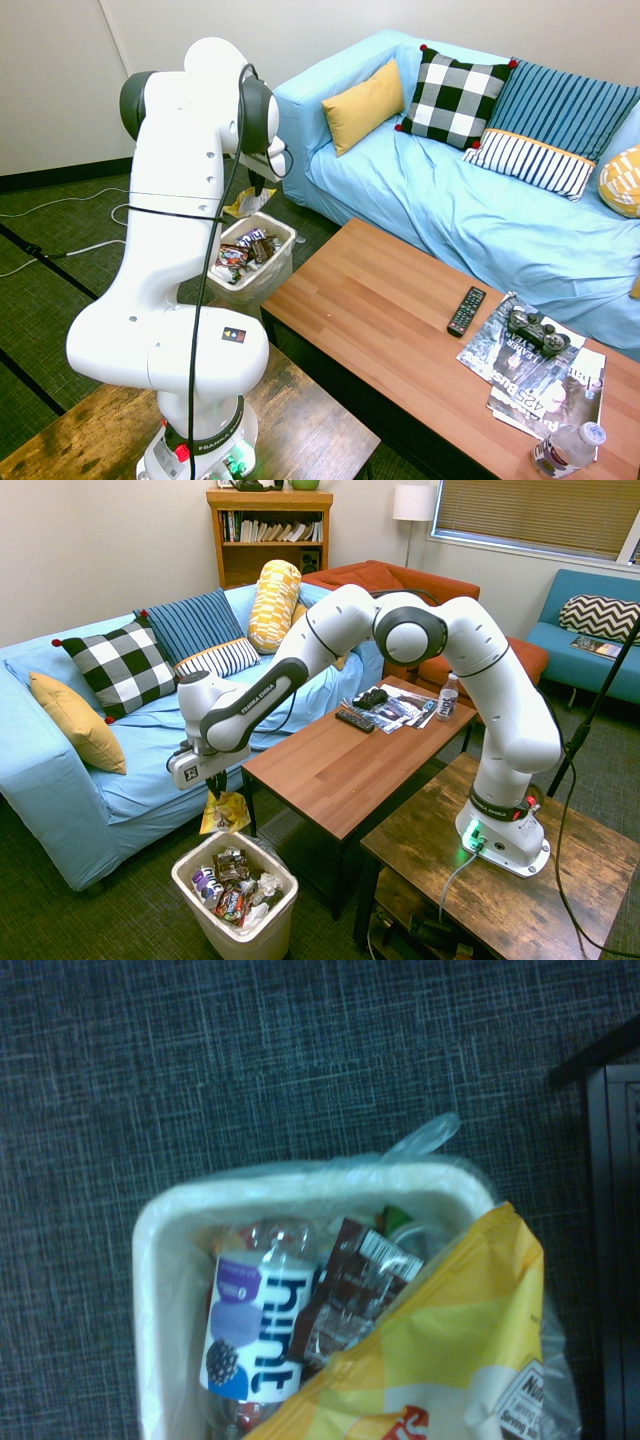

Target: Throw the chip bag in the trash bin

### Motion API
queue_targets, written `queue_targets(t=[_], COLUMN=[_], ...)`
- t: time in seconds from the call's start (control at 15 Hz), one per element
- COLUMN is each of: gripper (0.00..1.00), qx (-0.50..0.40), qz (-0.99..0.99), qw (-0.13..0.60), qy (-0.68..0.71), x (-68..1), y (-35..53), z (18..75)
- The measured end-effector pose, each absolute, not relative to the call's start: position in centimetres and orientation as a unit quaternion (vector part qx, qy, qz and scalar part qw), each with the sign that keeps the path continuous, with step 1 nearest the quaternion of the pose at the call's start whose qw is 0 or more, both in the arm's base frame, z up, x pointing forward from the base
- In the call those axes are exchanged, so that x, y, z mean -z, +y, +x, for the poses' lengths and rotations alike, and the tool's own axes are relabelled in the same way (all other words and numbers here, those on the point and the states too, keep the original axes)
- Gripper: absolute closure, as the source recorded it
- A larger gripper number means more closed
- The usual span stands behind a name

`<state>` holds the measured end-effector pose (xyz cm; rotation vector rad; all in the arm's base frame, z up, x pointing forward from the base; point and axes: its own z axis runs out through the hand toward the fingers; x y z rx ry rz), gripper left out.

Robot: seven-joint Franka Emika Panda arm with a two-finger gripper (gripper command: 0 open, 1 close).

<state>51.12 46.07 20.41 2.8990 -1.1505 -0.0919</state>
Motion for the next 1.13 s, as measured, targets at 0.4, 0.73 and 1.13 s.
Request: queue_targets(t=[0.4, 0.73, 1.13], gripper=[0.0, 0.0, 0.0], qx=[0.035, 0.036, 0.037], qz=[0.931, 0.93, 0.929], qw=[0.038, 0.043, 0.04], qy=[-0.361, -0.364, -0.367], x=[-16.7, -16.1, -16.2], y=[46.3, 45.9, 45.6], z=[49.8, 50.1, 50.5])
